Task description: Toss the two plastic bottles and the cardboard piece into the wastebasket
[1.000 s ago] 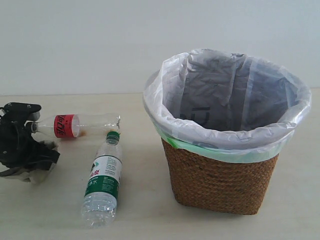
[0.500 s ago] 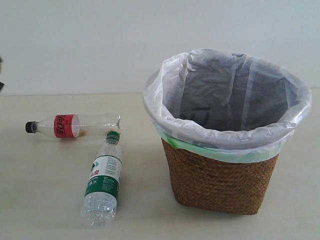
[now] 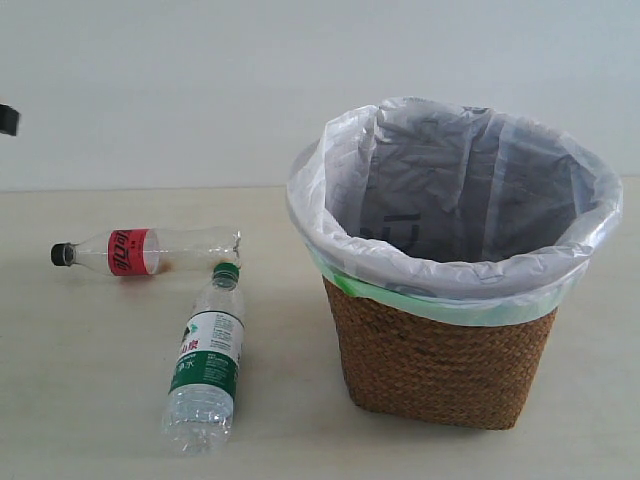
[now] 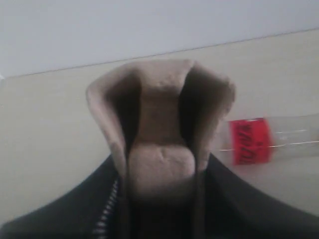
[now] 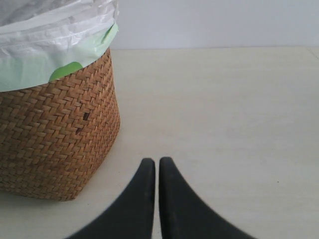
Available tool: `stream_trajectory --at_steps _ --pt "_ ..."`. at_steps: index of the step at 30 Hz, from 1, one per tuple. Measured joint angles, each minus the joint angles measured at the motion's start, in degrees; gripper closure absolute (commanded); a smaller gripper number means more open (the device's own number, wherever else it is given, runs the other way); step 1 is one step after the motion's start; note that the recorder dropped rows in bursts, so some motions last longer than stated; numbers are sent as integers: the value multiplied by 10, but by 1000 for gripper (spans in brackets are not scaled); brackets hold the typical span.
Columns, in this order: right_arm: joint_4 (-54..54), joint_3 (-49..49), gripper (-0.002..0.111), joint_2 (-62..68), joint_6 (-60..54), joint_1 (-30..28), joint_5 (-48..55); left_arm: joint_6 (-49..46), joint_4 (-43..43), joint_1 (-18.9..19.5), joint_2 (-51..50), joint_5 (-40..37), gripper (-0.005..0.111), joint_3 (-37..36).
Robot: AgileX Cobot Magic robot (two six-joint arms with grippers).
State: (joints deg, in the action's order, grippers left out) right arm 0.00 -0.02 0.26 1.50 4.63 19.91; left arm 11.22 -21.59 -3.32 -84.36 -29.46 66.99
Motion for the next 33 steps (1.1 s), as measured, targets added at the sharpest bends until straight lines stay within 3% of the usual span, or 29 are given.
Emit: stream_trajectory --at_steps 4,6,8,9,11,12,16,20,27,33 --pt "0 0 108 0 0 0 0 -138 182 -45 -24 50 103 0" --pt "0 0 108 0 0 0 0 -229 290 -103 -27 82 96 16" --pt "0 0 108 0 0 0 0 -284 377 -163 -27 94 70 64" --pt "0 0 108 0 0 0 0 -307 403 -184 -27 94 34 84" --pt "0 0 108 0 0 0 0 -364 470 -242 -35 80 -2 142" --pt "0 0 108 0 0 0 0 -386 490 -276 -45 59 -1 172" --pt "0 0 108 0 0 0 0 -420 505 -326 -59 3 2 218" --pt "0 0 108 0 0 0 0 -440 454 -326 -58 -32 2 220" --pt "0 0 108 0 0 0 0 -433 415 -255 -57 -70 2 175" --pt "0 0 108 0 0 0 0 -402 413 -140 -60 -73 2 130"
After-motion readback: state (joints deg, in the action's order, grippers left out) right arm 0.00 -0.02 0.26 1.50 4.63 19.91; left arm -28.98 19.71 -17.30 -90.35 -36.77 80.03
